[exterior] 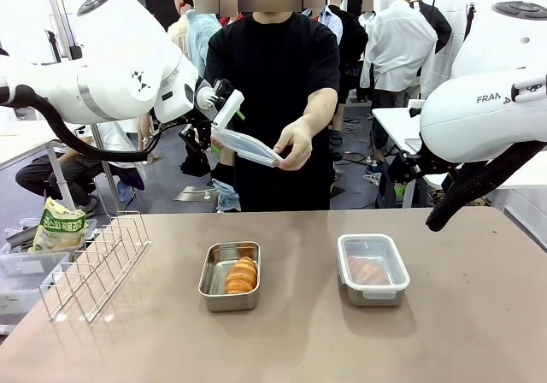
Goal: Place the bread in airtight containers.
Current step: Release when the human grabs the Airtight Container lid.
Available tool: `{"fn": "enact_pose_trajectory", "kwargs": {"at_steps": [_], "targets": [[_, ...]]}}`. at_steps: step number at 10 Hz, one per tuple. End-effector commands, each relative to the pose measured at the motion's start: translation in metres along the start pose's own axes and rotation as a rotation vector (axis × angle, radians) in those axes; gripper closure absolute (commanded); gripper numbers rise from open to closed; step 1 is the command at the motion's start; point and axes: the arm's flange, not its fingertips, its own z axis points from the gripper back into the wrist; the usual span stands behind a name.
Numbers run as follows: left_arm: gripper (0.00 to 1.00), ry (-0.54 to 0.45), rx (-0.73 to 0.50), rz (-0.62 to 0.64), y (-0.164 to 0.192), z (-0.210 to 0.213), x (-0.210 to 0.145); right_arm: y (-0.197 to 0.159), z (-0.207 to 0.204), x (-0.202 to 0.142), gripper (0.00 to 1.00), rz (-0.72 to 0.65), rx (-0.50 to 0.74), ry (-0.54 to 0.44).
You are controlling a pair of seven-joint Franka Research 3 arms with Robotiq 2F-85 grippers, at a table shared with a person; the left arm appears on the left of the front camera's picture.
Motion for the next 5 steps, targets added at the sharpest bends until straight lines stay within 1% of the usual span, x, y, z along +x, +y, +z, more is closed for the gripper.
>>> {"fn": "enact_pose_trajectory", "kwargs": {"at_steps": [1,5], "targets": [[0.0,0.002,0.002,0.001,0.0001,0.0006,-0.0009,-0.0007,-0.0006,-0.0001,0.0,-0.003,0.009,0.004],[0.0,0.002,0.002,0.001,0.0001,0.0006,-0.0009,-0.0007,-0.0006,-0.0001,0.0,-0.003,0.009,0.004]]}}
